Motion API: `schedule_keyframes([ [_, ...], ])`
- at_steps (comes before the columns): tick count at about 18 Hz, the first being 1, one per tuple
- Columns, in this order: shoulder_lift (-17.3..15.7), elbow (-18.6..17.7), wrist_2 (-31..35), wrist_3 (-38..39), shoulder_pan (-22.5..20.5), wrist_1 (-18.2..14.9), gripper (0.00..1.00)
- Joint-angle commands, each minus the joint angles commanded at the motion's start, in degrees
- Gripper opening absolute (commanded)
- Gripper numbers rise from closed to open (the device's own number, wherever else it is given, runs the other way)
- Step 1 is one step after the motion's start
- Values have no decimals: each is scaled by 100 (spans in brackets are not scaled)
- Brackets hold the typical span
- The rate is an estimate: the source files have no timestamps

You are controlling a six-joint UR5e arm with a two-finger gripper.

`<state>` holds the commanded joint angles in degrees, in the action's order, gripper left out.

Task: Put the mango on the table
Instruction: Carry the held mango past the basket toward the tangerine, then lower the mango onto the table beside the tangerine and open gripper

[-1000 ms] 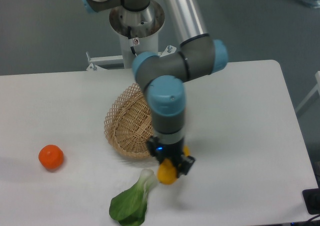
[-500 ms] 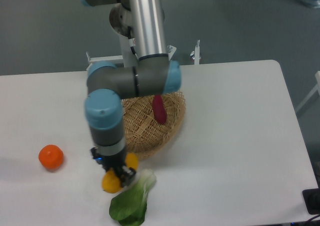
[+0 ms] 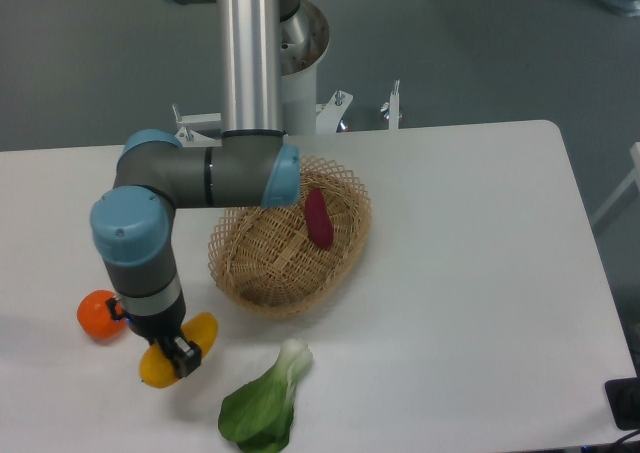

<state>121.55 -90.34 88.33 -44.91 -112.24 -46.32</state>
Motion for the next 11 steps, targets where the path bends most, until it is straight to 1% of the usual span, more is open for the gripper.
schedule_keyframes([
  [3,35,-123,18,0,71,9,57],
  [5,26,-194,18,-18,80,0,63],
  [8,18,-194,18,-18,80,0,79],
  [11,-9,-203,18,-26,80,0,100],
])
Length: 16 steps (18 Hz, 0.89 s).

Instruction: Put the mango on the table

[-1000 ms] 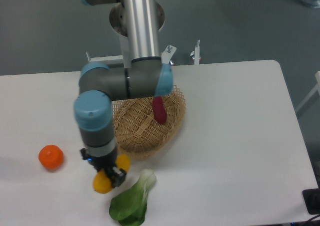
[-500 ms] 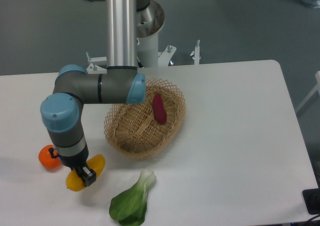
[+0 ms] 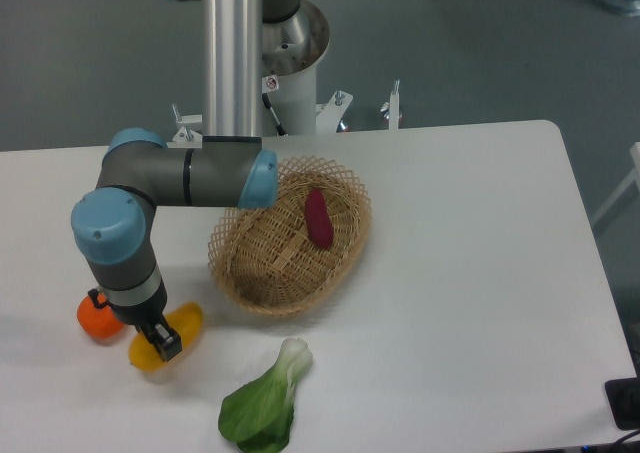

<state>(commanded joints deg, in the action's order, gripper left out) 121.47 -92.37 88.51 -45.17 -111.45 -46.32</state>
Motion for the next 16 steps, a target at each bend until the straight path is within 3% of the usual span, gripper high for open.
schedule_keyframes([
  [5,-114,-18,-35,96,-87,35,100],
  [12,-527,-185,-79,-87,-1246,-53,100],
  [14,-580,-97,-132,-341,-1580,-253,100],
  [16,-615,61,-141,-771,-1984,-666,100],
])
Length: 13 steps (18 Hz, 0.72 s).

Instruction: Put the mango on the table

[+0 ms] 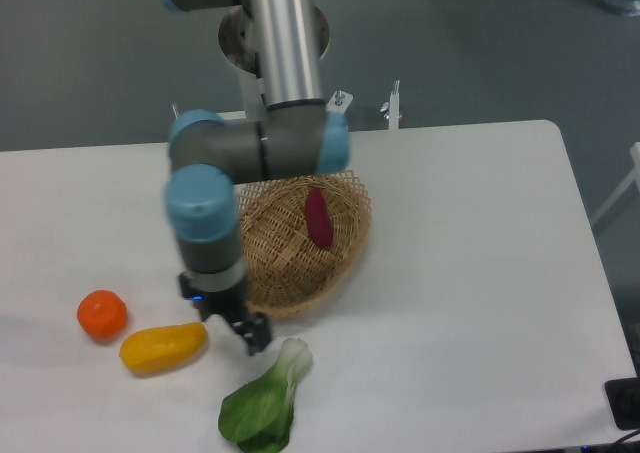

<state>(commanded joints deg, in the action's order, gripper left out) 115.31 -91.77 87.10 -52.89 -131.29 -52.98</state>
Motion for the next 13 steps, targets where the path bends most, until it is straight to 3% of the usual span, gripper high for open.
schedule_keyframes([
  [6,96,694,44,-1073,-959,-1337,100],
  [13,368,1090,53,-1943,-1645,-1356,100],
])
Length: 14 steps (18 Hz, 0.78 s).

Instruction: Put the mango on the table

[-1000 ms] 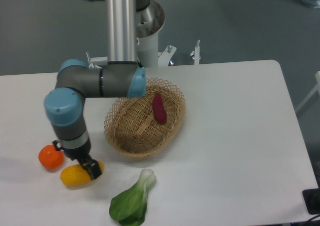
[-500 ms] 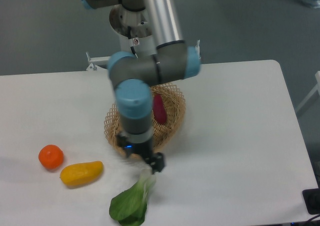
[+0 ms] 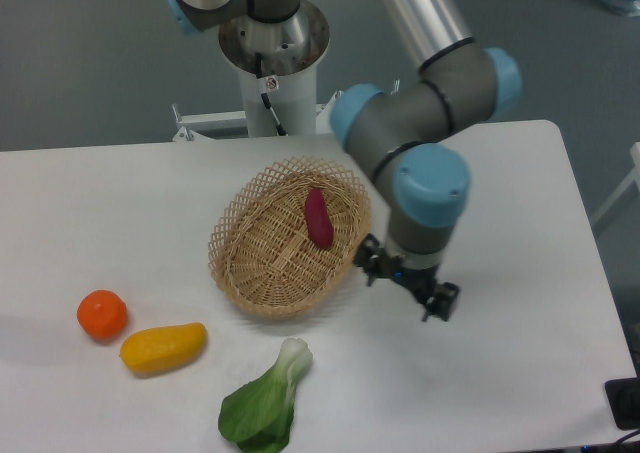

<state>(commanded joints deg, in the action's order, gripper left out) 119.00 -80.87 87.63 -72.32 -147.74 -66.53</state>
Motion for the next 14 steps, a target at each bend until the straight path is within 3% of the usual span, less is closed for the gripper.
schedule_keyframes([
  [4,88,211,0,-422,-246,-35,100],
  [9,106,212,53,-1108,-440,0,100],
  [14,124,185,158,-1197,-484,18,100],
])
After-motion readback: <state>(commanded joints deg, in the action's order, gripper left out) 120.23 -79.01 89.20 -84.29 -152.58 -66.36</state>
